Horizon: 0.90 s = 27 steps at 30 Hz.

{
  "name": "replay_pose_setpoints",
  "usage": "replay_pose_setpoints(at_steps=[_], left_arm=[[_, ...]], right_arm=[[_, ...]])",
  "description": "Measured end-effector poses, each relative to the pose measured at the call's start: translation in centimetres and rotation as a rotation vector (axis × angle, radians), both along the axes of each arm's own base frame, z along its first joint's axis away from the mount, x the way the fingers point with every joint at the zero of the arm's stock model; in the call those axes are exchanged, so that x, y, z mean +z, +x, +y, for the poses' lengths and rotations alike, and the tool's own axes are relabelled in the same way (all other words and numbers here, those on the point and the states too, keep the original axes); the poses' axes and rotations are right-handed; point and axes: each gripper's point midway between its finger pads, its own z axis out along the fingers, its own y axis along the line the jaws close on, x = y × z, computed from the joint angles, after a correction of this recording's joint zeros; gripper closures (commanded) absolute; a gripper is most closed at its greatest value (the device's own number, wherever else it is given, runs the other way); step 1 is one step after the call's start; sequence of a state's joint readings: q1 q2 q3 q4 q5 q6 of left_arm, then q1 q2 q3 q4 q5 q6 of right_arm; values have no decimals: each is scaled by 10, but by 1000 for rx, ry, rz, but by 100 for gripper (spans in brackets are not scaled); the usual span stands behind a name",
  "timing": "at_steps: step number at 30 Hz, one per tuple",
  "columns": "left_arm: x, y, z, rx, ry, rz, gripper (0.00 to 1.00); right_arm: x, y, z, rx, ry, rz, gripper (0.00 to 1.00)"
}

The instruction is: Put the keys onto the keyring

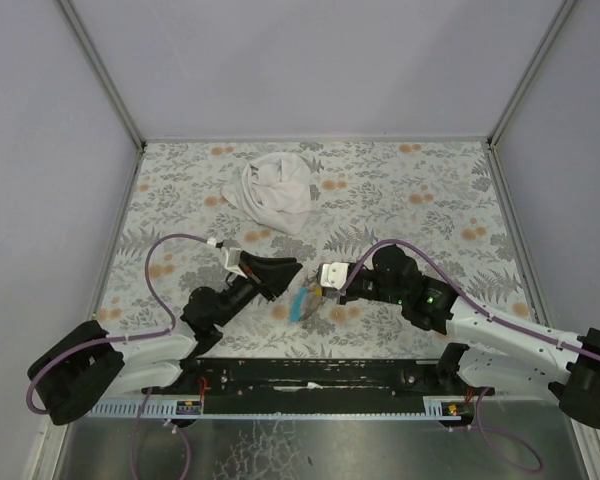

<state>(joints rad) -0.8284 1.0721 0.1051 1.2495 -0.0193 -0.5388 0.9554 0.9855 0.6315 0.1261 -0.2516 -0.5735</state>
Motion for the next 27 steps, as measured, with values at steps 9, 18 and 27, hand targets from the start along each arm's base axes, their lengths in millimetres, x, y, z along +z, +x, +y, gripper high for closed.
replay_pose_setpoints(at_steps=[9,18,27], left_arm=[[-16,1,1,-79,155,-67,52],[-18,-9,-16,-220,273,-122,45],[-41,-18,-28,-342,382,-112,44]], right_arm=[[3,-1,-2,19,-42,-18,100],[5,-5,-2,51,-58,-18,100],[4,-7,-2,61,-66,-14,100]])
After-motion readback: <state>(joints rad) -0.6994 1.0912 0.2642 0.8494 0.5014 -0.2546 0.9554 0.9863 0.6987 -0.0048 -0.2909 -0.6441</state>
